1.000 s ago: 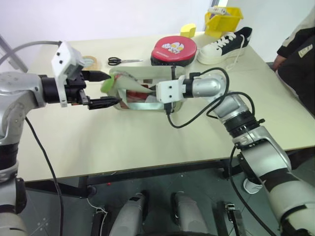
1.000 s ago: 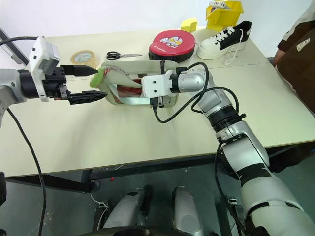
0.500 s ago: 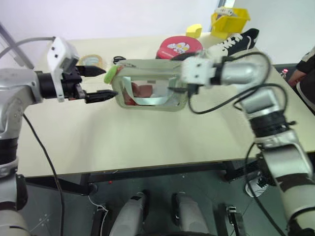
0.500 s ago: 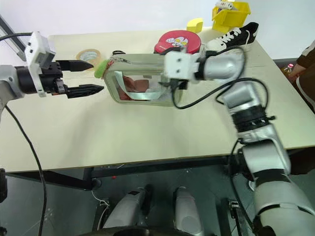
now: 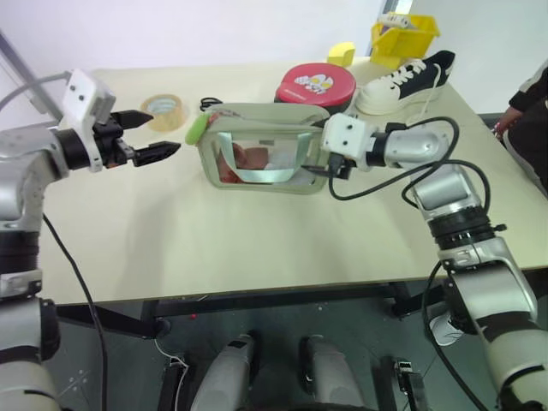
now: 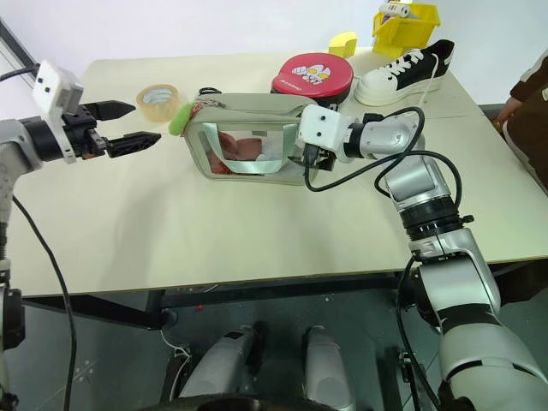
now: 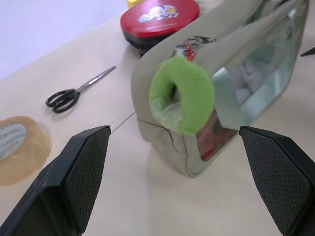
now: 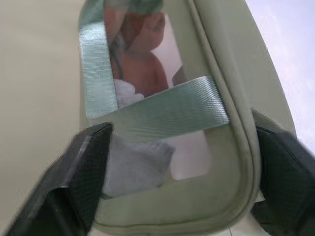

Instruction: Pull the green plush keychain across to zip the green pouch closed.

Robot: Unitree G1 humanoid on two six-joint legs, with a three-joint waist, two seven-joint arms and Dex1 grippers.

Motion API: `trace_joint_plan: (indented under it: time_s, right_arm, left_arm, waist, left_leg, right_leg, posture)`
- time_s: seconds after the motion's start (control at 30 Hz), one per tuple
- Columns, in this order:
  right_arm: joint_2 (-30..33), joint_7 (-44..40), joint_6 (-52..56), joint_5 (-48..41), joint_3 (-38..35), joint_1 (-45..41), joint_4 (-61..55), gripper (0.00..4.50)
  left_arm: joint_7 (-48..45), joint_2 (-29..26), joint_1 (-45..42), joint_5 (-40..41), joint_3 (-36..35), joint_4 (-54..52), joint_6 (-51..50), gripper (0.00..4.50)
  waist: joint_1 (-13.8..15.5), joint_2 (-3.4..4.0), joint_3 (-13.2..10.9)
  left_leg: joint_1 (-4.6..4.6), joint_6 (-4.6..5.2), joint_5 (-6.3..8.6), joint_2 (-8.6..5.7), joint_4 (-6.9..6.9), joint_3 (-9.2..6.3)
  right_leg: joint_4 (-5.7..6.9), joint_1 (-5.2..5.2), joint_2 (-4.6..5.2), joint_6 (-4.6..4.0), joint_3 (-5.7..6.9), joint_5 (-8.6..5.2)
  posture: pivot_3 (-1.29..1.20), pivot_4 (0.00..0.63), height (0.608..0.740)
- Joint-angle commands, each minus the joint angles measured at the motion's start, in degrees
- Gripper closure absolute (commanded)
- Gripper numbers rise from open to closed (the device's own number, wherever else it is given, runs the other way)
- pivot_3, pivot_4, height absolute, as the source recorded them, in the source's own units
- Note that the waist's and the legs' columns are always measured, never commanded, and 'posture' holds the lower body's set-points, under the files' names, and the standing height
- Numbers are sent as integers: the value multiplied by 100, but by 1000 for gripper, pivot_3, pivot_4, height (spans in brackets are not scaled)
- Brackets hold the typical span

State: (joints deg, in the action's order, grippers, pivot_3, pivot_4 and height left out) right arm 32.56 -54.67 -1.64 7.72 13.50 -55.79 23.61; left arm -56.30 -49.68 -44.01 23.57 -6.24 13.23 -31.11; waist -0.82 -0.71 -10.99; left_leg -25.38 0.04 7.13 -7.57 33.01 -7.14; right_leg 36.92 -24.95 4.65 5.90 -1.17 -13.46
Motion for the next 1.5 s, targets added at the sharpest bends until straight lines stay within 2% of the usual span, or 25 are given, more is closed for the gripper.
trace_joint_plan:
  time_s: [0.03, 0.17, 0.4, 0.5, 0.67, 0.73, 0.83, 0.97, 1.13, 1.23, 1.33, 1.37, 1.4, 1.47, 1.5]
  right_arm:
    - [-3, 17, -213, 0, -48, -154, 51, 2496]
    - [-2, 16, -292, 12, -32, -147, 42, 4458]
    - [10, 62, -320, 52, -48, -161, -103, 4458]
    - [13, 55, -301, 43, -58, -127, -185, 4500]
    - [8, 63, -284, 59, -65, -96, -261, 4500]
    - [8, 71, -283, 67, -66, -97, -271, 4500]
    - [20, 70, -291, 74, -72, -101, -269, 4500]
    - [12, 88, -318, 84, -65, -121, -244, 4500]
    - [-67, 111, -329, 93, -45, -173, -226, 4500]
    - [-74, 127, -321, 104, -49, -182, -232, 4500]
    - [-56, 131, -294, 98, -61, -164, -273, 4500]
    - [-47, 129, -283, 94, -67, -151, -295, 4500]
    - [-41, 128, -271, 92, -69, -141, -315, 4500]
    - [-18, 123, -241, 90, -81, -108, -360, 4500]
    - [-7, 121, -226, 91, -86, -92, -382, 4500]
  left_arm:
    - [117, 168, -291, -78, -29, 35, 150, 0]
    - [157, 436, -364, -125, 64, 70, 164, 0]
    - [125, 701, -366, -481, 431, 240, 369, 0]
    - [244, 815, -555, -635, 453, 613, 554, 904]
    - [176, 948, -778, -752, 453, 920, 790, 3536]
    - [150, 984, -856, -747, 428, 979, 832, 4449]
    - [193, 1046, -1130, -723, 356, 1046, 868, 4449]
    - [547, 1442, -1875, -452, 67, 1106, 678, 4449]
    - [320, 1938, -1708, -866, 860, 631, 950, 4449]
    - [358, 2008, -1537, -1352, 1246, 812, 1415, 4449]
    - [474, 2041, -1641, -1590, 1340, 1149, 1722, 4449]
    - [458, 2042, -1703, -1589, 1316, 1240, 1770, 3808]
    - [435, 2042, -1744, -1584, 1292, 1302, 1807, 3511]
    - [416, 1986, -1898, -1540, 1172, 1363, 1773, 2377]
    - [442, 1954, -1981, -1522, 1103, 1385, 1735, 2069]
  waist:
    - [-1, -1, 0]
    - [-36, -1, 1]
    - [-34, -1, 1]
    - [-30, -1, 1]
    - [-30, -1, 1]
    - [-31, -1, 1]
    - [-31, -1, 1]
    - [15, -8, -4]
    - [-19, -9, -3]
    - [-51, -8, -3]
    - [-40, -9, -3]
    - [-32, -9, -3]
    - [-29, -9, -3]
    - [-28, -9, -3]
    - [-29, -9, -3]
  left_leg:
    - [0, 0, 0, 0, 0, 0]
    - [2, 0, 0, 1, 0, 0]
    - [2, 0, 0, 1, 0, 0]
    - [3, 0, 0, 1, 0, 0]
    - [2, 0, 0, 0, 1, -1]
    - [2, 0, 0, 0, 1, 0]
    - [2, 1, 0, 0, 1, 0]
    - [-1, 0, -1, -2, 10, -5]
    - [3, 7, -4, -4, 10, -2]
    - [8, 11, -7, -3, 8, -1]
    - [0, 12, -8, -2, 7, -1]
    - [0, 12, -7, -2, 7, -1]
    - [0, 12, -7, -2, 8, -1]
    - [2, 12, -7, -2, 9, -1]
    - [2, 12, -7, -2, 9, -1]
  right_leg:
    - [0, 0, 0, 0, 1, 0]
    - [1, 0, 0, 1, 3, 1]
    - [4, 0, -2, 1, 3, 1]
    - [5, -1, -2, 1, 3, 1]
    - [5, 0, -2, 1, 4, 1]
    - [5, 0, -2, 1, 4, 1]
    - [5, -1, -2, 1, 4, 1]
    - [6, 3, -2, 2, 12, 1]
    - [6, 8, 0, 3, 9, 1]
    - [11, 9, -1, 3, 7, 1]
    - [13, -3, -4, 3, 6, 2]
    - [13, -3, -3, 3, 6, 2]
    - [12, -1, -3, 3, 6, 1]
    - [11, 3, -2, 3, 8, 1]
    - [11, 3, -2, 3, 8, 1]
  posture:
    - [0, 150, 740]
    - [0, 150, 740]
    - [0, 150, 740]
    - [0, 150, 740]
    - [0, 150, 740]
    - [0, 150, 740]
    - [0, 150, 740]
    - [0, 150, 740]
    - [0, 150, 740]
    - [0, 150, 740]
    - [0, 150, 740]
    - [0, 150, 740]
    - [0, 150, 740]
    - [0, 150, 740]
    - [0, 150, 740]
